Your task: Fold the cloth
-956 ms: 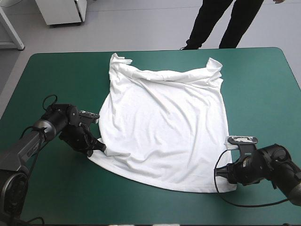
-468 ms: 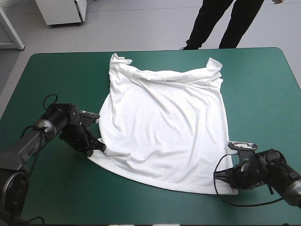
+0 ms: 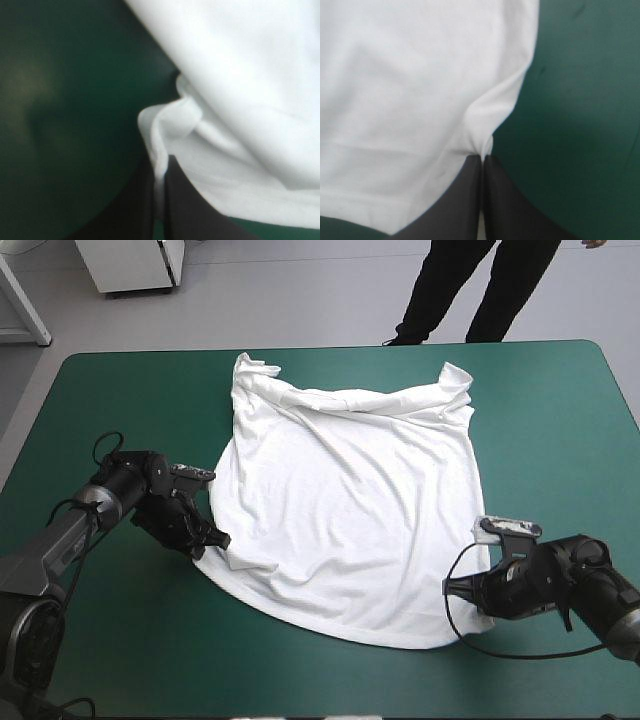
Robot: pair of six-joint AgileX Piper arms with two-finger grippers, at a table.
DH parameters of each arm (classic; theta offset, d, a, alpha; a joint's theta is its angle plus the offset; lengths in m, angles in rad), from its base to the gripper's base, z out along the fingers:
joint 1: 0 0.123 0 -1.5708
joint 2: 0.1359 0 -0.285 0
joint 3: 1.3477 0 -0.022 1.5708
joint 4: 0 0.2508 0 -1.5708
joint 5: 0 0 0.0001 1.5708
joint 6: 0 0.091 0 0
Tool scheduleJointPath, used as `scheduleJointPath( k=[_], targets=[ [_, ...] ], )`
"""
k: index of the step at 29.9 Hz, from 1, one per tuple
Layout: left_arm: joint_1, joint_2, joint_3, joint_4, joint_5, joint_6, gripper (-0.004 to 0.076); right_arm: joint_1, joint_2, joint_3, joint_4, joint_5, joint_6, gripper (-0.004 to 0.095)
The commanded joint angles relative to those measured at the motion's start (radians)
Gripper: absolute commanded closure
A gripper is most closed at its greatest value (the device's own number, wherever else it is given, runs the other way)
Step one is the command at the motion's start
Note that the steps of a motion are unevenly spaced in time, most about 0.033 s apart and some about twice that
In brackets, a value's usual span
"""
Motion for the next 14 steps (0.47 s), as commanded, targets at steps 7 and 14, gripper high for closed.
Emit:
scheduleJointPath(
  k=[7,14],
  targets=[
    [-0.003,-0.148,-0.254,-0.039,0.062,-0.002,0.0746,0.001,-0.017,-0.403,-0.174,0.117,-0.016,0.0923],
    [-0.003,-0.204,-0.528,-0.056,0.148,-0.017,0.0746,0.001,-0.013,-0.723,-0.244,0.180,-0.089,0.0923]
  ],
)
